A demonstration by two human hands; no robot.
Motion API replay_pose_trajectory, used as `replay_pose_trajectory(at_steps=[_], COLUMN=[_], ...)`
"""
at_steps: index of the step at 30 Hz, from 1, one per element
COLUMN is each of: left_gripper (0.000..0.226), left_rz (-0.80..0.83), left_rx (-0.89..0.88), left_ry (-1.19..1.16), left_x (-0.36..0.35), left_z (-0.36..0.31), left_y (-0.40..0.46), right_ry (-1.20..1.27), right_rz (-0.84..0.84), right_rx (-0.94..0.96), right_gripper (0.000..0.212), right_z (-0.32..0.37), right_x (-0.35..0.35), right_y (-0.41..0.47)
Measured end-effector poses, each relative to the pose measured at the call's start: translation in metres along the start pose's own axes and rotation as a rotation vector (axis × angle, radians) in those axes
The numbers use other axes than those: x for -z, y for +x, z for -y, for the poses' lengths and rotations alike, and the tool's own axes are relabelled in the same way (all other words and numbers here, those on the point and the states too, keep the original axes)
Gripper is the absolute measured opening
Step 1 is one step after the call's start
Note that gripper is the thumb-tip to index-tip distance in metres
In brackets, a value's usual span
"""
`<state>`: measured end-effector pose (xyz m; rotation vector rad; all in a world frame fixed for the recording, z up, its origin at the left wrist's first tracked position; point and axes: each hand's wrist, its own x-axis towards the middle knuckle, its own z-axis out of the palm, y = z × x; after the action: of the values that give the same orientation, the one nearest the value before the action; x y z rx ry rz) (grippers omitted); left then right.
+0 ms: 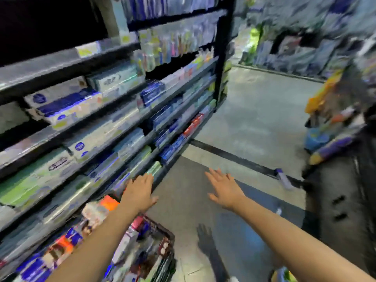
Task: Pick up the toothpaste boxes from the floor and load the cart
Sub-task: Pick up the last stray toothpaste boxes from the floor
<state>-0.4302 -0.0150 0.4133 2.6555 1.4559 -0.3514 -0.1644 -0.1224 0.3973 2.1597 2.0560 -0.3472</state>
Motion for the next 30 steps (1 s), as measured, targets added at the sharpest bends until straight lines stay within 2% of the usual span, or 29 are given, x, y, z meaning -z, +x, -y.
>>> replay_pose_trajectory(at_steps=[5,11,20,26,30], left_gripper=[0.084,0.083,0.084,0.083,0.078], left_rz=[0.001,0.032,0.1,0.104,0.082], left_rx=[-0.173,-0.341,-0.516,-0.671,-0.814], left_ry=[-0.021,0.029,0.148,0.279,0.322], left_x=[0.025,0.035,0.052,0.082,0.109], left_z=[-0.124,-0.248,-0.353,-0.429,-0.488], left_y=[0.09,0.174,0.295,0.418,0.498], right_ry=[0.019,0.08,0.171,0.271,0.331], right_rz=[0.017,0.012,0.013,0.022,0.092], right_rx=[-0.2,-0.389,-0.613,-0.806,-0.97], right_gripper=[0.075,0.074,0.073,0.071,0.078], right_z=[-0.137,-0.255,-0.371,-0.448,-0.489], right_x=[-0.014,-0.025,-0.038,-0.045,-0.05], right_y=[-0.036,-0.065,-0.063,-0.034,-0.015])
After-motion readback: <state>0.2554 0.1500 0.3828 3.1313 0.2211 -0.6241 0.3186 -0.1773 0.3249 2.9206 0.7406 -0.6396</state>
